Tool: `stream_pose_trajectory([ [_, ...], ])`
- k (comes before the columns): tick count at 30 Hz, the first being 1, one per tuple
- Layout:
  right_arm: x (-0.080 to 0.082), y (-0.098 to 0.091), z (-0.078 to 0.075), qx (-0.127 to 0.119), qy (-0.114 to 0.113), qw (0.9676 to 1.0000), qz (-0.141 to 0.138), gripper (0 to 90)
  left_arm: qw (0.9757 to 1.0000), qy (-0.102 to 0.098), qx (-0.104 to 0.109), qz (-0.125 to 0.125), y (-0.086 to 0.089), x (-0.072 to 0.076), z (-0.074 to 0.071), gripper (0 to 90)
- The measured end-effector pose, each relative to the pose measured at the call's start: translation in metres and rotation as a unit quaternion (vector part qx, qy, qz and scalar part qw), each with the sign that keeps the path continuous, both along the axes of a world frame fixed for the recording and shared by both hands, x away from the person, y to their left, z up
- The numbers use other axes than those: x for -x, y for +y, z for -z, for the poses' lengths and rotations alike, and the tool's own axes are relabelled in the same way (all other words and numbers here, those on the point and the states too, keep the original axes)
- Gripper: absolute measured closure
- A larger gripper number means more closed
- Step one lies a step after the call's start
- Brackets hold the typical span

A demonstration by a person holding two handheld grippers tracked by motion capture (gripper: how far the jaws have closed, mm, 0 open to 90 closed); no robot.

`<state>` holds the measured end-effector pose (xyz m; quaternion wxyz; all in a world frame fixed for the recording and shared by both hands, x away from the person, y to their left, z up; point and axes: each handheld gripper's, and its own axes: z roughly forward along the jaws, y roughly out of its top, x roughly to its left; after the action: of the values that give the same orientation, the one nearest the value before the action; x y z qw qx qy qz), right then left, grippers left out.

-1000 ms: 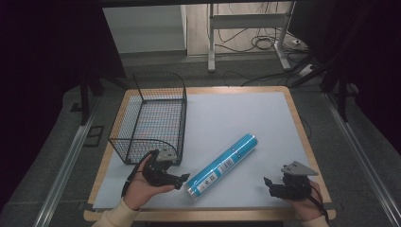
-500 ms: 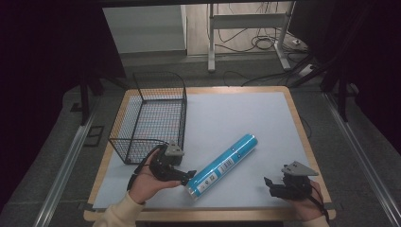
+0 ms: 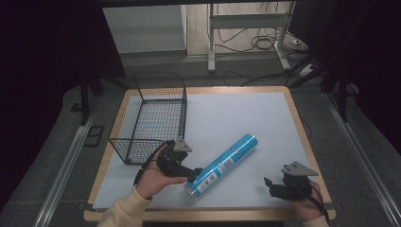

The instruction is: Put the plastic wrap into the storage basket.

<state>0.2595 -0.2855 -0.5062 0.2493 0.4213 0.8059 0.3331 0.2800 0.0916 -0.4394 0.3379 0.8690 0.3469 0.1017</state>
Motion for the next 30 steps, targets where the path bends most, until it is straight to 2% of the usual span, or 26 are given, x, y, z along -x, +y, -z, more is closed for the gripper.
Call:
stream_pose_trajectory([
  [23, 0.000, -0.001, -0.001, -0.003, -0.002, 1.0000, -0.001, 14.3, 0.9997, 0.001, -0.013, 0.020, -0.029, -0.013, -0.007, 16.6],
  [30, 0.000, -0.001, -0.001, -0.004, -0.002, 1.0000, 0.000, 14.3, 0.9997, 0.009, -0.015, 0.020, -0.040, -0.019, -0.007, 16.6],
])
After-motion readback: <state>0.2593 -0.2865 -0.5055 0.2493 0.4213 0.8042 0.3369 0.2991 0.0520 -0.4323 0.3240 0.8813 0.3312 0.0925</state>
